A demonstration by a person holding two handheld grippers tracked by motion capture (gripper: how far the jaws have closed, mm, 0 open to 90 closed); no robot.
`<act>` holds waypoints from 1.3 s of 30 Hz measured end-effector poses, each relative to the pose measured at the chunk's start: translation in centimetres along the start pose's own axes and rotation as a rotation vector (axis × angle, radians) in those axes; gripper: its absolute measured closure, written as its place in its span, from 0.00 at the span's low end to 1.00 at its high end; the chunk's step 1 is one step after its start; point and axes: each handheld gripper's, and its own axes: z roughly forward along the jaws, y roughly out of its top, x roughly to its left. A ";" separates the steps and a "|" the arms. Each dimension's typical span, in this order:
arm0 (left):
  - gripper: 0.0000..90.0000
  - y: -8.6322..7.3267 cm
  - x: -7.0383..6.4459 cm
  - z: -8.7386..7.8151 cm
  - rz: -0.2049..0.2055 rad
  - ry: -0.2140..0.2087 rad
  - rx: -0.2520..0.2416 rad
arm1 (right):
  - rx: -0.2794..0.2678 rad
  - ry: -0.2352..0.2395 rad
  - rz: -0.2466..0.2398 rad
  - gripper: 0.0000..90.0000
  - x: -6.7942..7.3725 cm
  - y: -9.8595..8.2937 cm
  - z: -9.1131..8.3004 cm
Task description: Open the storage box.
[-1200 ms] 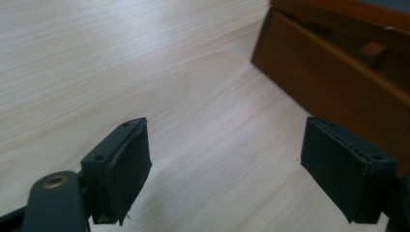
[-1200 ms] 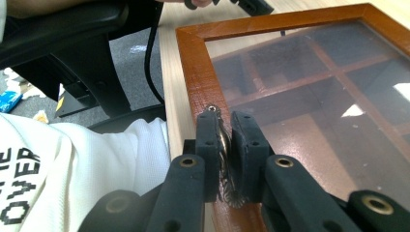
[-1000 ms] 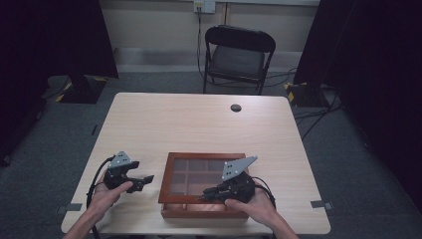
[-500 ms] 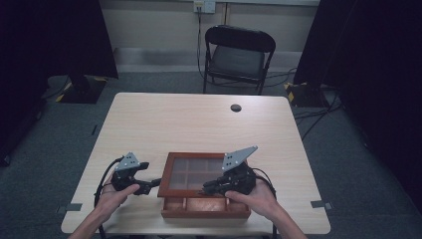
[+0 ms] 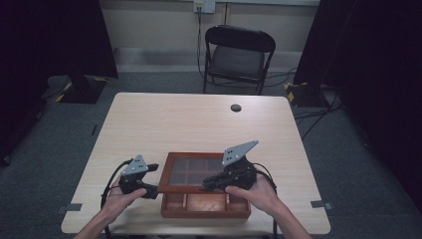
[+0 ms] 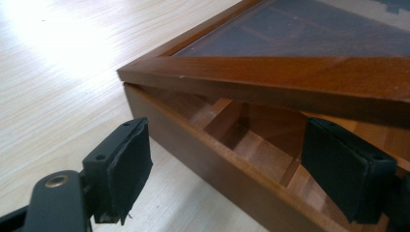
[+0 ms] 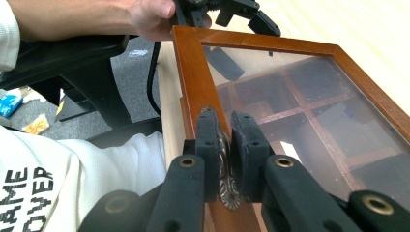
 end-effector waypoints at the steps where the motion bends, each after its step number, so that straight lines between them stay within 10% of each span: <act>1: 0.20 0.0 0.0 0.0 0.000 0.000 0.000 | 0.000 0.000 0.000 0.92 0.0 0.0 0.0; 17: 0.23 0.6 -0.5 -0.5 0.027 0.011 -0.086 | -0.015 -0.018 -0.018 0.92 0.2 -0.1 -0.1; 24: 0.24 0.8 -0.5 -0.6 0.032 0.013 -0.084 | -0.035 -0.080 -0.040 0.57 0.6 -0.3 -0.7; 39: 0.26 2.6 -0.7 -0.9 0.010 -0.050 -0.150 | -0.148 -0.210 0.044 0.30 -0.4 -3.3 -4.6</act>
